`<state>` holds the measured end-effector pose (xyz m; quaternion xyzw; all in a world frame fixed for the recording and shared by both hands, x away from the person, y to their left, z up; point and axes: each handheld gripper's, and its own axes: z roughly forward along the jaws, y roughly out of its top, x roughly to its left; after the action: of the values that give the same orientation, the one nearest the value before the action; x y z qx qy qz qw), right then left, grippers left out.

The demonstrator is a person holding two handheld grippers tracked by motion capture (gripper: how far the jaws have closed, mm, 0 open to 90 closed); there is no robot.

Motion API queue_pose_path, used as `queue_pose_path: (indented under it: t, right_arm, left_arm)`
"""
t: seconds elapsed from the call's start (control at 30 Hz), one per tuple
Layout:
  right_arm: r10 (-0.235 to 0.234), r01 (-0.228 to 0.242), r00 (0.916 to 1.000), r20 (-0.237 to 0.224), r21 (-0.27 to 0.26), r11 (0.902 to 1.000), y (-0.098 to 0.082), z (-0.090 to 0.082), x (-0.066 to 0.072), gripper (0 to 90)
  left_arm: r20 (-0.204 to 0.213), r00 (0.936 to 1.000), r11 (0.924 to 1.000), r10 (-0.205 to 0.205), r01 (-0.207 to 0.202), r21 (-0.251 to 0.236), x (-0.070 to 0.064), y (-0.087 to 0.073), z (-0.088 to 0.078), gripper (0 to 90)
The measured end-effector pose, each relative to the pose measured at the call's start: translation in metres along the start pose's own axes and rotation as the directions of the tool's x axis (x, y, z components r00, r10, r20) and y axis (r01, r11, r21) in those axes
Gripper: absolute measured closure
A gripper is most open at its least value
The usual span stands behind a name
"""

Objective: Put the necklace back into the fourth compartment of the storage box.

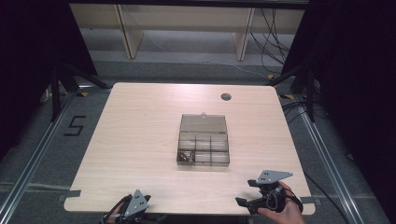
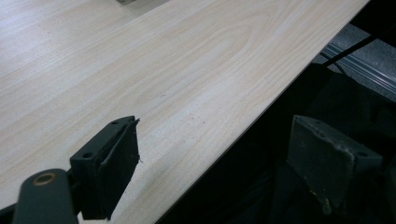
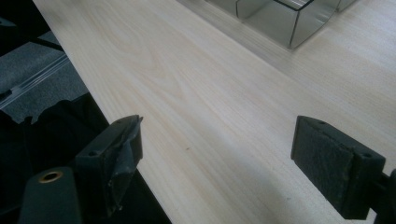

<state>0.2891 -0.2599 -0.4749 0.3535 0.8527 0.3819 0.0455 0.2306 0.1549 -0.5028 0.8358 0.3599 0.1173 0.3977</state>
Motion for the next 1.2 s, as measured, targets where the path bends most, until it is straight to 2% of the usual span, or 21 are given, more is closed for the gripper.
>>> queue_pose_path:
  t: [0.2,0.23,0.4,0.43,0.47,0.5,0.73,0.8,0.83,0.87,0.9,0.93,0.97,1.1,1.2]
  right_arm:
    - [-0.017,0.017,0.9998,0.010,0.001,0.9999,-0.004,-0.001,-0.001,17.3]
    - [0.000,0.000,0.9999,0.011,0.003,1.0000,-0.005,-0.002,0.000,17.4]
    - [-0.004,0.004,0.9998,0.018,-0.001,1.0000,-0.007,-0.002,0.000,17.2]
    - [0.000,0.000,0.9999,0.016,-0.001,1.0000,-0.009,-0.002,0.001,16.9]
    - [0.009,-0.009,0.9999,0.013,0.003,1.0000,-0.009,-0.002,0.002,16.8]
    - [-0.003,0.003,0.9999,0.016,0.002,1.0000,-0.010,-0.002,0.001,16.8]
    - [0.008,-0.008,1.0000,-0.003,-0.008,0.9999,-0.014,-0.002,0.005,16.8]
    - [0.001,-0.001,0.9998,0.022,-0.014,0.9999,-0.016,-0.003,0.006,16.8]
    - [0.001,-0.001,0.9998,0.022,-0.014,0.9999,-0.016,-0.003,0.006,16.8]
    - [0.030,-0.030,0.9994,0.018,-0.016,0.9994,-0.017,-0.003,0.008,16.7]
    - [0.009,-0.009,0.9997,0.023,-0.017,0.9998,-0.018,-0.004,0.007,16.8]
    - [0.018,-0.018,0.9996,0.020,-0.019,0.9997,-0.018,-0.005,0.007,16.8]
    - [0.016,-0.016,0.9996,0.024,-0.021,0.9997,-0.019,-0.005,0.007,16.8]
    - [0.027,-0.026,0.9994,0.021,-0.031,0.9992,-0.023,-0.006,0.009,16.8]
    - [0.020,-0.019,0.9994,0.027,-0.026,0.9995,-0.025,-0.007,0.009,16.8]
  left_arm:
    - [-0.001,1.0000,1.0000,-0.002,0.002,0.003,-0.001,0.000,0.000,16.0]
    - [-0.004,1.0000,0.9999,0.008,-0.008,0.007,0.000,0.000,0.000,15.9]
    - [-0.001,0.9999,0.9999,0.011,-0.011,0.011,0.000,0.000,-0.001,16.0]
    - [-0.004,0.9995,0.9994,0.032,-0.032,0.013,0.001,0.001,-0.001,16.0]
    - [-0.004,0.9995,0.9994,0.032,-0.032,0.013,0.001,0.001,-0.001,16.0]
    - [0.000,1.0000,0.9999,0.002,-0.002,0.012,0.000,0.000,-0.001,16.0]
    - [-0.006,1.0000,0.9999,0.004,-0.004,0.010,0.000,0.000,0.000,16.0]
    - [0.001,1.0000,1.0000,-0.008,0.008,0.005,-0.001,0.000,0.000,16.0]
    - [0.001,1.0000,1.0000,-0.008,0.008,0.005,-0.001,0.000,0.000,16.0]
    - [0.001,1.0000,1.0000,-0.008,0.008,0.005,-0.001,0.000,0.000,16.0]
    - [0.000,1.0000,1.0000,-0.008,0.008,0.005,-0.001,0.000,0.000,16.0]
    - [0.000,1.0000,1.0000,-0.008,0.008,0.005,-0.001,0.000,0.000,15.9]
    - [-0.007,0.9993,0.9991,0.036,-0.036,0.020,0.002,0.000,-0.001,15.9]
    - [-0.001,0.9998,0.9998,0.018,-0.018,0.010,0.000,0.000,0.000,15.9]
    - [-0.008,0.9996,0.9994,0.027,-0.027,0.020,0.001,0.000,0.000,16.0]
